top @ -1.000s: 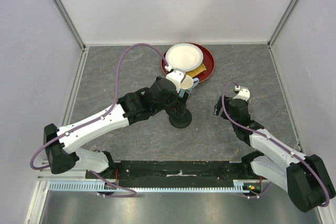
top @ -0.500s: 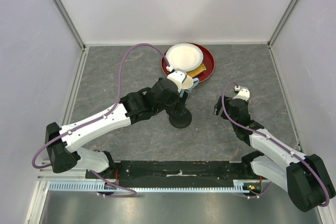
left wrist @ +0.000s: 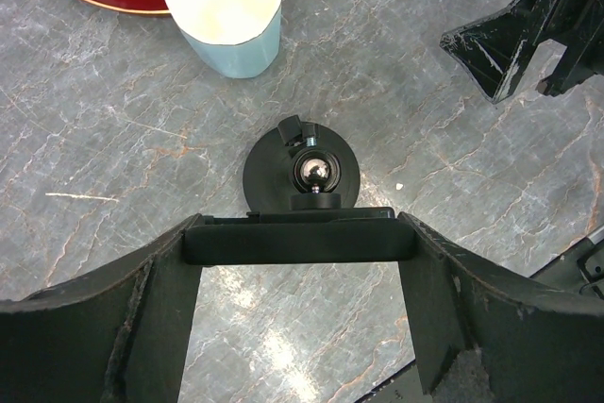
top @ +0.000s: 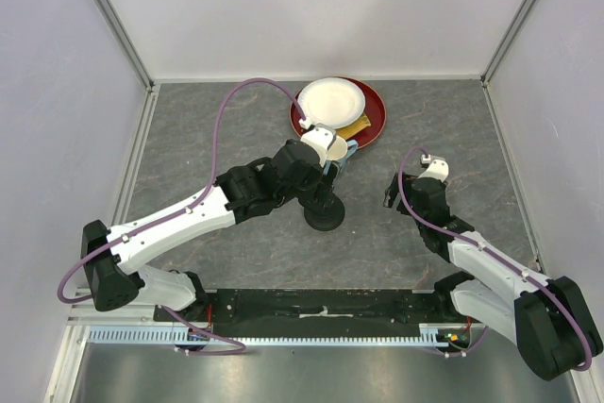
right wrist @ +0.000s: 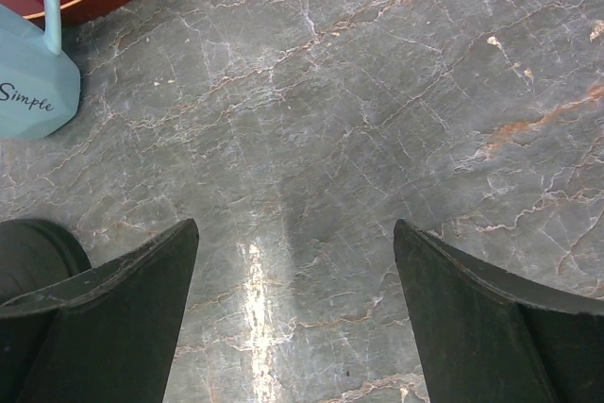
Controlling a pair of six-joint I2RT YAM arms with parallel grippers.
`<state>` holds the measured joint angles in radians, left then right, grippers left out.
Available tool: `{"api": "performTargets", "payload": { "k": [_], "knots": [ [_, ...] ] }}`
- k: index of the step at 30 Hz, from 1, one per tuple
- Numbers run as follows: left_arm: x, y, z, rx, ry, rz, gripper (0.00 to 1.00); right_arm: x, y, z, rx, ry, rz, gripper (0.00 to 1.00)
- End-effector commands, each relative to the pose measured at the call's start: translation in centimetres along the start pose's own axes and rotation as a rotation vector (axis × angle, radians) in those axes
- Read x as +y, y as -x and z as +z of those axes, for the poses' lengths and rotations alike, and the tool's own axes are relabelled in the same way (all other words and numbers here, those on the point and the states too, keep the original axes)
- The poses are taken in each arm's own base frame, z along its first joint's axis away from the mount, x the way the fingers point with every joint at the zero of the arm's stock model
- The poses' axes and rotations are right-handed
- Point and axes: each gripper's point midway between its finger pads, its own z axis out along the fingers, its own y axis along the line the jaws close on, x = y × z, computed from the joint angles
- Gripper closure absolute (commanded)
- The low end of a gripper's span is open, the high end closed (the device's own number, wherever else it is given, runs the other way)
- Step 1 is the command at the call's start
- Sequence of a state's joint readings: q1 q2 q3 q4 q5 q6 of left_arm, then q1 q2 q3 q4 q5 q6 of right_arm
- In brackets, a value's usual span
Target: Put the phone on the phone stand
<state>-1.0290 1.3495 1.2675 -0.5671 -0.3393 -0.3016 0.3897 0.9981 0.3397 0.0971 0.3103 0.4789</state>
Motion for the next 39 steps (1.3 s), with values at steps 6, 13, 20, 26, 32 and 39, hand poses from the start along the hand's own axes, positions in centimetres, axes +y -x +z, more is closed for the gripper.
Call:
{"api": "performTargets", "payload": {
  "k": [6,13,20,26,32,39],
  "knots": [
    [2.6,3.2,-3.0,-0.113,0.111,-0.058,0.98,0.5,0.9,0.2,-0.029,0.016,0.019,0.09],
    [7.7,3.9,-5.2,-0.121,0.277,-0.151,0.98,0.5,0.9,0.2,-0.029,0.016,0.019,0.09],
    [16.3,1.7,-7.9,-0.120,0.495,-0.336,0.98,0.5,0.8,0.1,-0.026,0.018,0.018,0.09],
    [22.6,0.3,-12.7,-0.204,0.706,-0.436,0.98,0.6,0.8,0.2,-0.024,0.019,0.019,0.09],
    [26.3,-1.4,-16.2,-0.258,0.879,-0.586,0.98,0.6,0.7,0.2,-0.024,0.020,0.019,0.09],
    [29.3,-3.9,-19.9,-0.310,1.137,-0.769,0.98,0.6,0.6,0.3,-0.021,0.019,0.018,0.10]
  ]
}}
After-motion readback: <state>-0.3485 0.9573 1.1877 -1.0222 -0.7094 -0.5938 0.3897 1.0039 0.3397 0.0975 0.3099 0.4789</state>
